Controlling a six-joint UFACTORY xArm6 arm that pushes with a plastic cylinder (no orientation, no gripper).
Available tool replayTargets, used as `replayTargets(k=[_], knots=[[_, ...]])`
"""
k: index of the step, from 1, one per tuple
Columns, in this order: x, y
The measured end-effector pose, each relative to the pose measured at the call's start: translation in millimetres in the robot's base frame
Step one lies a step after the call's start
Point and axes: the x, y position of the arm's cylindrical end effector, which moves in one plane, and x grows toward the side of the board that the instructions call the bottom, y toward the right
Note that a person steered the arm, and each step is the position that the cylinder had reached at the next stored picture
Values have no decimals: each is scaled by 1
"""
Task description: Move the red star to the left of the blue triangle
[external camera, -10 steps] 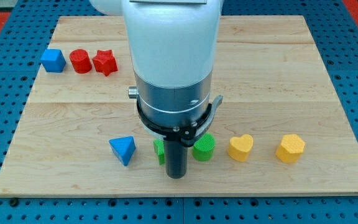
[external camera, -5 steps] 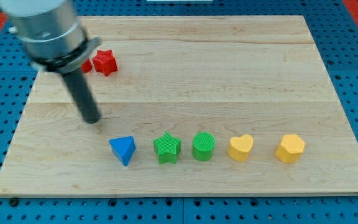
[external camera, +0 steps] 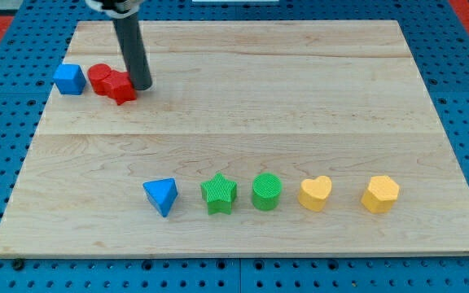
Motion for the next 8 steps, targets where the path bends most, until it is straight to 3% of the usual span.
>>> replayTargets(k=[1,2,4,6,7,8], knots=[[-24,-2],[-10,-35],[63,-36],[11,-57],[32,-84],[69,-69]])
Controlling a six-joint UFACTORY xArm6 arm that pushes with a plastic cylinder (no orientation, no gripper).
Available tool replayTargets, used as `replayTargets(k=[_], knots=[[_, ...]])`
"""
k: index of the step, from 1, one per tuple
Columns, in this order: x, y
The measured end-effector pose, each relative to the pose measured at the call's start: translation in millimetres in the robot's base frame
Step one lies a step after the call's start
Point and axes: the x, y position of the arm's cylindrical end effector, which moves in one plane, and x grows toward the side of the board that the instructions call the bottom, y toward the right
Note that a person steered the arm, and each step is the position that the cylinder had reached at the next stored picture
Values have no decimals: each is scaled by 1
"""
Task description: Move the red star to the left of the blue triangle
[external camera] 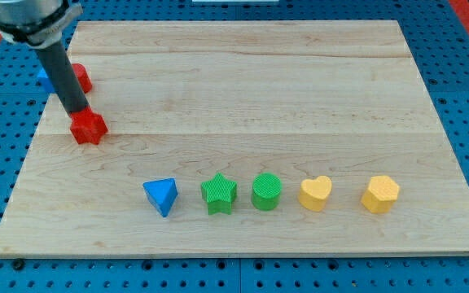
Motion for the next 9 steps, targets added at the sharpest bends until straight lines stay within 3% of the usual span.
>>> replayTargets(k=[1,2,3,5,6,7,8,9], knots=[[39,14],[16,19],[24,52],[101,45],[83,34],[65,-14],[105,-44],[121,-30]])
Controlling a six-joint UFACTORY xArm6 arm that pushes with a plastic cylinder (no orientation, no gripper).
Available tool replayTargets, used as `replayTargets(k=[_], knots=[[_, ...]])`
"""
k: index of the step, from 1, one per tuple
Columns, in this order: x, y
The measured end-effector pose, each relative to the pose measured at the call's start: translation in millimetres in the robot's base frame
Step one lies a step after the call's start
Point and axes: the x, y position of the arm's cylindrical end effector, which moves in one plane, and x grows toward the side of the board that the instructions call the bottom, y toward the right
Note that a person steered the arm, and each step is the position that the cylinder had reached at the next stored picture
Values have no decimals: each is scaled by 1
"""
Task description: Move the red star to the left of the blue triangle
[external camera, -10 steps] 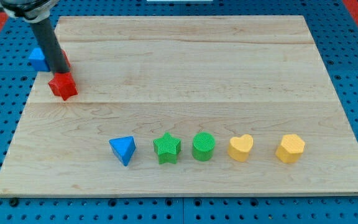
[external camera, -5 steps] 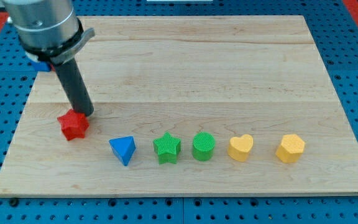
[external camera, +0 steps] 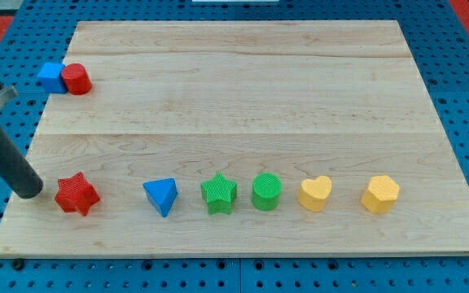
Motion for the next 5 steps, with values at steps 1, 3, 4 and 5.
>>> replayTargets(k=[1,3,4,5], knots=[[6,29],[18,56],[40,42],[38,5]])
